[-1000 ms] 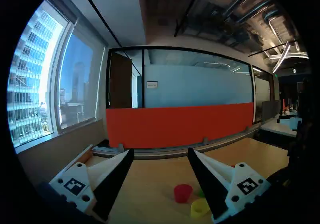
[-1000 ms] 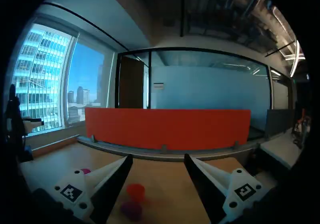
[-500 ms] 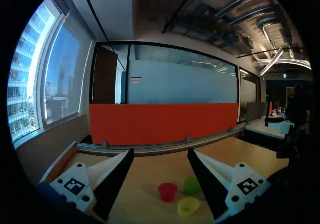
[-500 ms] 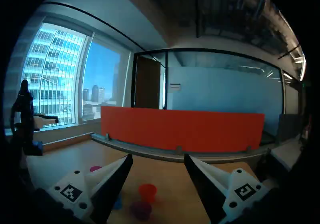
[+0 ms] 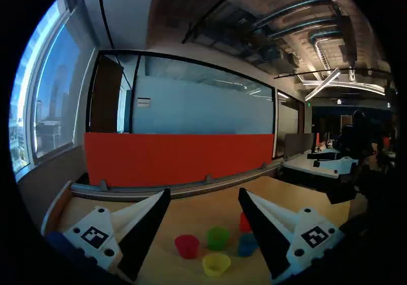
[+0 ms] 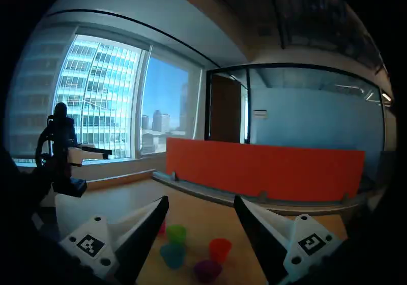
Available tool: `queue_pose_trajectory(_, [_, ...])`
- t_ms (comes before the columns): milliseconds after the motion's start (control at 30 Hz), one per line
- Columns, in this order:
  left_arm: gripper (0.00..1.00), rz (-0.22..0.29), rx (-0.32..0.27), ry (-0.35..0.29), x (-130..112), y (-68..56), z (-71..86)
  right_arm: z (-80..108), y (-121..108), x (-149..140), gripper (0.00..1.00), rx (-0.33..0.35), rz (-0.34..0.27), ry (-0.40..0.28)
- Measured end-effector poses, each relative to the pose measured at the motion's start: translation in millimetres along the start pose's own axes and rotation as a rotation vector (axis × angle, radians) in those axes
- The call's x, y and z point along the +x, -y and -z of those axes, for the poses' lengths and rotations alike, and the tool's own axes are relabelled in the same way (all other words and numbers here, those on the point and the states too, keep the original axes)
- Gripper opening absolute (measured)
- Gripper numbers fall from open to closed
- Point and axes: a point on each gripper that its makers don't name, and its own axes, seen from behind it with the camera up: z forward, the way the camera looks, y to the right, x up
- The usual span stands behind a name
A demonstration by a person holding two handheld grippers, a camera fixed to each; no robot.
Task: Pour water
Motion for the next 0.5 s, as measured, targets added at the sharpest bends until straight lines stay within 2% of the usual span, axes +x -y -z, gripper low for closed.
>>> queue_pose_trajectory(167, [0.99,0.004,-0.019,0.012,-4.5,-0.5,-0.9,-2.6,3.0,-2.5,0.99,0.022,-0.002,0.01])
queue_pose_trajectory(300, [0.99,-0.019,-0.035,0.036,-9.9,-1.0,-3.3,-3.8,5.7,-6.4,0.99,0.044,0.002,0.034])
queue_pose_trajectory(500, [0.99,-0.056,-0.09,0.096,-22.8,-11.5,-6.1,-5.5,10.3,-14.3,0.99,0.081,0.016,0.087])
